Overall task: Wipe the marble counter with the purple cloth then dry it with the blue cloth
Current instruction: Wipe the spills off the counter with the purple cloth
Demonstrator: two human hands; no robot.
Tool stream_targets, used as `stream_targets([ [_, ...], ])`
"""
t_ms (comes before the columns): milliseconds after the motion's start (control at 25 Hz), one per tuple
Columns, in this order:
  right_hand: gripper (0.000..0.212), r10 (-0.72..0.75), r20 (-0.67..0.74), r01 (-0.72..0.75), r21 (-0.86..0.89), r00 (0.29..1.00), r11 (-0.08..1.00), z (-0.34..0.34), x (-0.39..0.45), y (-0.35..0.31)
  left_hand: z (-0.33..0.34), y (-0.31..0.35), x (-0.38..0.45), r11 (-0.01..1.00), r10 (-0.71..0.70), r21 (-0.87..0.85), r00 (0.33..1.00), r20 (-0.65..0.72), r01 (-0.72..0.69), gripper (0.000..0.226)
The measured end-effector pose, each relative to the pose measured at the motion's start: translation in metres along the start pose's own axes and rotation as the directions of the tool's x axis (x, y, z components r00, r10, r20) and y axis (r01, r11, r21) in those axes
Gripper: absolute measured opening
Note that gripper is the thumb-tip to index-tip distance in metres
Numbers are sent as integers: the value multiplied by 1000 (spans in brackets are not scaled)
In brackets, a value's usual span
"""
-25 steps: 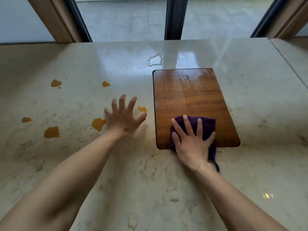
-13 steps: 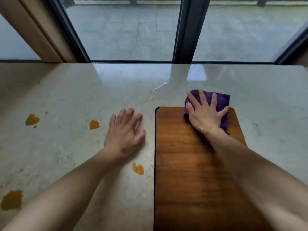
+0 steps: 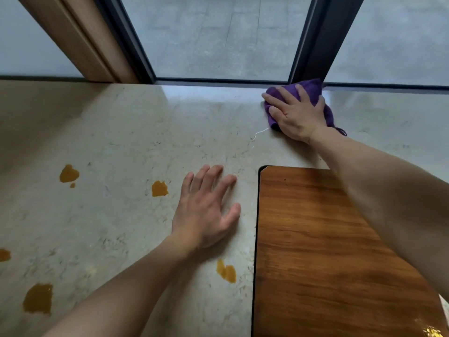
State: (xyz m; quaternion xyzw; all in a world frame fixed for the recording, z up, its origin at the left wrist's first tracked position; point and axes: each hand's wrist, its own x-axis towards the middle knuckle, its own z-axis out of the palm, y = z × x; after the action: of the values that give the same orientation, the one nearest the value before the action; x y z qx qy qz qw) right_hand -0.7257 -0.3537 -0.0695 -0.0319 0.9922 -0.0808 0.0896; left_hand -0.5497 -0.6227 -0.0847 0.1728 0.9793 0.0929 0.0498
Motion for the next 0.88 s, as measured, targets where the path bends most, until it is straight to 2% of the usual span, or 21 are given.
stream_targets([
  [160,46,-152,25,152,-28,988,988,11,-55,-21,-1,0,1,1000,12,-8,1000,-12,-12,63],
  [360,46,-248,39,250,-60,968,966,33,-176,-47,-9,-1,0,996,19,-91,1000,-11,-20,60],
  [480,47,-222,16,223,-63,975,973,56,-264,-63,-19,5,-18,977,-13,-211,999,-32,6,56],
  [640,48,-135,-11,134,-99,991,986,86,-384,-98,-25,10,-89,955,-30,-297,989,-142,-14,51],
  [800,46,26,2,-26,-23,1000,999,112,-486,-136,-31,1,-171,967,-18,-254,998,-56,3,53],
  [880,44,43,-36,-43,-13,998,999,119,-520,-153,-35,-5,-203,967,4,-256,999,-41,-14,54],
])
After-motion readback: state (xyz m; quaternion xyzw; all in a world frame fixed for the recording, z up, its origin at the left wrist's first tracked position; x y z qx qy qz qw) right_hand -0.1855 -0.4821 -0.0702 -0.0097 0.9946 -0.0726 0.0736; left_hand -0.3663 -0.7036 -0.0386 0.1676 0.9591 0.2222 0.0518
